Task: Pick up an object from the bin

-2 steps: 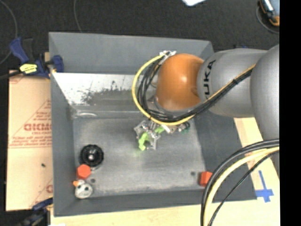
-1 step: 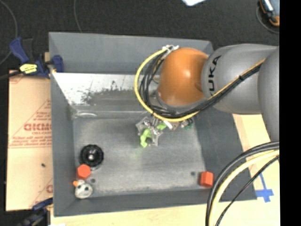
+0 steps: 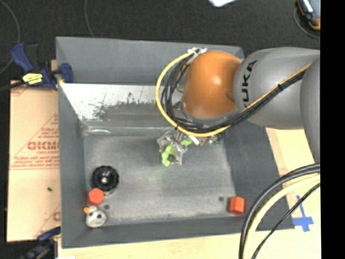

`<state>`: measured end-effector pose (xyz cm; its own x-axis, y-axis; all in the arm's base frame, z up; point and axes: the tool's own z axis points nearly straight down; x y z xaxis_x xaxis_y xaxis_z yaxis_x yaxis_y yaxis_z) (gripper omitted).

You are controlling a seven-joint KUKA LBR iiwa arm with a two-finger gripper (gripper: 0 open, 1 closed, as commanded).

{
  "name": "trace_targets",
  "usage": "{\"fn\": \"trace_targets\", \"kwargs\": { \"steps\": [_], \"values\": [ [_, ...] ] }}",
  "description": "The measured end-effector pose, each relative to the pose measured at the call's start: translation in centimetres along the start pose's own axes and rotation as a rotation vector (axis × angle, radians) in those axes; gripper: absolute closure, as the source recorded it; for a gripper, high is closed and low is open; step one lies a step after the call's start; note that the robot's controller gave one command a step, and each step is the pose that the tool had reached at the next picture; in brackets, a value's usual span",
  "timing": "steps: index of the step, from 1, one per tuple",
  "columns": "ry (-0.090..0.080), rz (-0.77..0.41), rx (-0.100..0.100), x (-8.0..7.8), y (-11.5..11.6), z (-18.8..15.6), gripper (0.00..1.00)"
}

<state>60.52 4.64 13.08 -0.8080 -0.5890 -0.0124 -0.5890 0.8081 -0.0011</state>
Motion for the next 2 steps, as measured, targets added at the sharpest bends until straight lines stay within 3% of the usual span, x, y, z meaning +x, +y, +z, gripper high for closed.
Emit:
{"fn": "trace_targets", "kwargs": {
  "steps": [2],
  "values": [
    [0.001,0.001,-0.001,0.02,0.01,-1.49,1.00]
  ]
}}
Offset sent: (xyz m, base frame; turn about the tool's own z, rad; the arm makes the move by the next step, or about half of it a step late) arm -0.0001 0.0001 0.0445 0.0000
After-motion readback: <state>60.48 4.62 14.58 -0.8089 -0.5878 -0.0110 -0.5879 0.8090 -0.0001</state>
